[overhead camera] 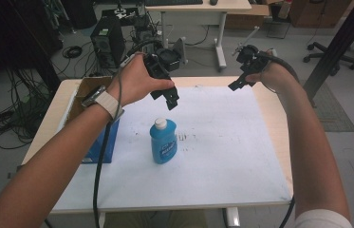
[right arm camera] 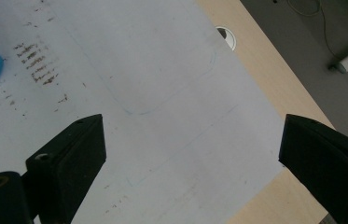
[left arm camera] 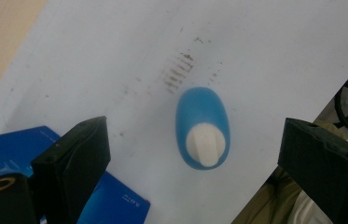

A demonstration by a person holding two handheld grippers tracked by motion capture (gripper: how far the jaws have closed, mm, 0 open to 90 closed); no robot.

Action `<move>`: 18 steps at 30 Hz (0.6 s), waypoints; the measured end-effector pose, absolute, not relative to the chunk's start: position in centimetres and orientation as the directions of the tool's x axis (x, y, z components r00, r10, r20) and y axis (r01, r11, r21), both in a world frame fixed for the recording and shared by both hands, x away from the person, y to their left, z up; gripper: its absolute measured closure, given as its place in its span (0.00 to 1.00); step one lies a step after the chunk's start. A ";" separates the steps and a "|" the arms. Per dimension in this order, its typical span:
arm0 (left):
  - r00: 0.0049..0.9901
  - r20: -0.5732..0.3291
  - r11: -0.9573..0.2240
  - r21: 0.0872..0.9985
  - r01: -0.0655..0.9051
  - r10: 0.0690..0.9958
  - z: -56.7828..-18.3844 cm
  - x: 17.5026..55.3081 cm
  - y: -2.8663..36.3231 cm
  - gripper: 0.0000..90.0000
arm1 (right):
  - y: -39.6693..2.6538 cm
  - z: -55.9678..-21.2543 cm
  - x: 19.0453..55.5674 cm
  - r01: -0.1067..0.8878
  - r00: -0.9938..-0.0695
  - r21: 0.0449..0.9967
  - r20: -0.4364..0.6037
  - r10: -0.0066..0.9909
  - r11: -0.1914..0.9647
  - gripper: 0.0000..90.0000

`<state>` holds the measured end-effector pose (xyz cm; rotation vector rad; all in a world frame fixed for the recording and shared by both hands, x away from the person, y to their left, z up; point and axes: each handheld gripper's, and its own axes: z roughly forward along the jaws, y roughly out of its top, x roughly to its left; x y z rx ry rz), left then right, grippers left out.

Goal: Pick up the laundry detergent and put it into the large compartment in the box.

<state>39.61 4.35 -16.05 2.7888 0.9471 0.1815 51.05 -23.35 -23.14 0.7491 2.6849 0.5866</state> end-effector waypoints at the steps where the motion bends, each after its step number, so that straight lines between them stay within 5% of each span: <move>1: 0.788 0.054 -0.778 0.218 0.590 0.613 -16.0 39.6 4.3 0.10 | -23.4 -23.1 51.1 0.425 -0.822 0.455 -0.169 0.544 0.783 0.08; 18: 0.732 0.041 -0.722 0.217 0.658 0.680 -16.9 39.1 4.8 0.10 | -23.0 -23.3 51.1 0.423 -0.823 0.463 -0.164 0.544 0.779 0.08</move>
